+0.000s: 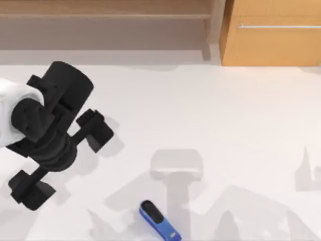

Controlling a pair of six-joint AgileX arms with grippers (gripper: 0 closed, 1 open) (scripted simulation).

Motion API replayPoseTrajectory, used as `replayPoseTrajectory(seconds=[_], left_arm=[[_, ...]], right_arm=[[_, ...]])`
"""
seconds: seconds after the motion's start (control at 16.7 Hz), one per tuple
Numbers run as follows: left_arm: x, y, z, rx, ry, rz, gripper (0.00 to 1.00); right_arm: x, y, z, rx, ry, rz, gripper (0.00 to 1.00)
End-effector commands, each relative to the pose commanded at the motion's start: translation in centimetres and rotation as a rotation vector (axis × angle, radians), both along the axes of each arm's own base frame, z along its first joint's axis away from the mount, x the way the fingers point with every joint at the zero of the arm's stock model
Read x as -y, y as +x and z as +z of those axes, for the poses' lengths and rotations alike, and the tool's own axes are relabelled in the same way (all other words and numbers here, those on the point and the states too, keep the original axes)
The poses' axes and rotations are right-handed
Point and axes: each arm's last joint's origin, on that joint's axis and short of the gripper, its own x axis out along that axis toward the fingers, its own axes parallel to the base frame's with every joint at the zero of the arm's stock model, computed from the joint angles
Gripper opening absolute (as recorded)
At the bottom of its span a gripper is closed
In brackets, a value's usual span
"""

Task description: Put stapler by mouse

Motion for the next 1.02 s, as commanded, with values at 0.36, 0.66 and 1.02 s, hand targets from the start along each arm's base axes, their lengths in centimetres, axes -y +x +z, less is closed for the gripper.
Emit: replayPoseTrajectory(seconds=[0.36,0.66,1.02], left_arm=[[8.9,-0.6,-1.3,-0.187,0.031,-0.001,1.0],[13.9,-3.0,-1.5,-0.246,0.042,-0.051,1.0],[14.6,-3.5,-1.6,-0.255,0.045,-0.058,1.0]], right_arm=[[0.0,0.0,0.0,0.0,0.0,0.0,1.0],[0.0,0.0,0.0,0.0,0.0,0.0,1.0],[0.0,0.0,0.0,0.0,0.0,0.0,1.0]])
